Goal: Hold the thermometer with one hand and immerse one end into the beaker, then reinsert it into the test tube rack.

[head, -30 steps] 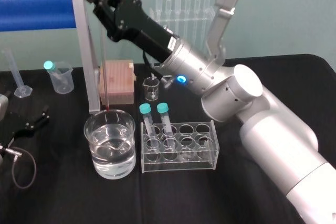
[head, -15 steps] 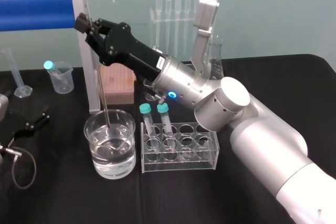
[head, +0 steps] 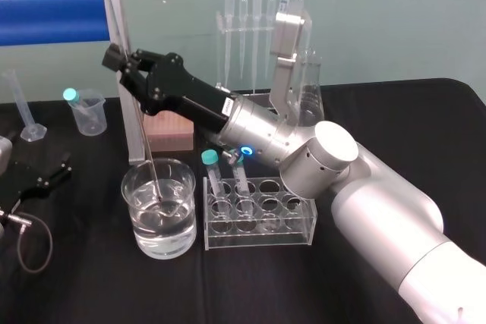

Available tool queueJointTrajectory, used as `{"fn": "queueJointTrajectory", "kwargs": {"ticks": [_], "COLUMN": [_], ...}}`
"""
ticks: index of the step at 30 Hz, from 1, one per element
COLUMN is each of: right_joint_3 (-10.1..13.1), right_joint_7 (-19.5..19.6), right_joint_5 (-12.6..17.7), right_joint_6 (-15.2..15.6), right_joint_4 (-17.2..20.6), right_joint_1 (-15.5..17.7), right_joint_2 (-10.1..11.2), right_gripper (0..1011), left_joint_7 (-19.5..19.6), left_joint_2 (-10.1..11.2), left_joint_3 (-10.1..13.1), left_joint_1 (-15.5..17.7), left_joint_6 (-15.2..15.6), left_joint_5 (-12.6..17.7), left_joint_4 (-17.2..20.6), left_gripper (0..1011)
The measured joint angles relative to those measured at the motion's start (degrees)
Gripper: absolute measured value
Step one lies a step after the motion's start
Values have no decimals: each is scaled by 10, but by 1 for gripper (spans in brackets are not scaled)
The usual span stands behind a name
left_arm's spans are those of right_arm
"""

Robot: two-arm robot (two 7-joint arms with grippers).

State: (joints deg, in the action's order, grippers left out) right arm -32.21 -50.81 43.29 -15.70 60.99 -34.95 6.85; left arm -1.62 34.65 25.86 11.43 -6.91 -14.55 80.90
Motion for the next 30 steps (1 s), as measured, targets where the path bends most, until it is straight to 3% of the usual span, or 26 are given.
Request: {"fn": "queueJointTrajectory", "kwargs": {"ticks": [15, 30], "right_joint_3": [-11, -13], "right_joint_7": [-18, -10], "right_joint_5": [-2, -11], "right_joint_6": [7, 11], "right_joint_4": [-21, -26], "right_joint_1": [0, 0], "right_joint_2": [-2, -2], "right_gripper": [52, 52], "left_joint_7": [0, 0], "left_joint_2": [0, 0], "left_joint_3": [0, 0], "left_joint_1": [0, 0], "left_joint_6": [0, 0], "left_joint_5": [0, 0], "left_joint_4": [0, 0], "left_gripper": [1008, 1008]}}
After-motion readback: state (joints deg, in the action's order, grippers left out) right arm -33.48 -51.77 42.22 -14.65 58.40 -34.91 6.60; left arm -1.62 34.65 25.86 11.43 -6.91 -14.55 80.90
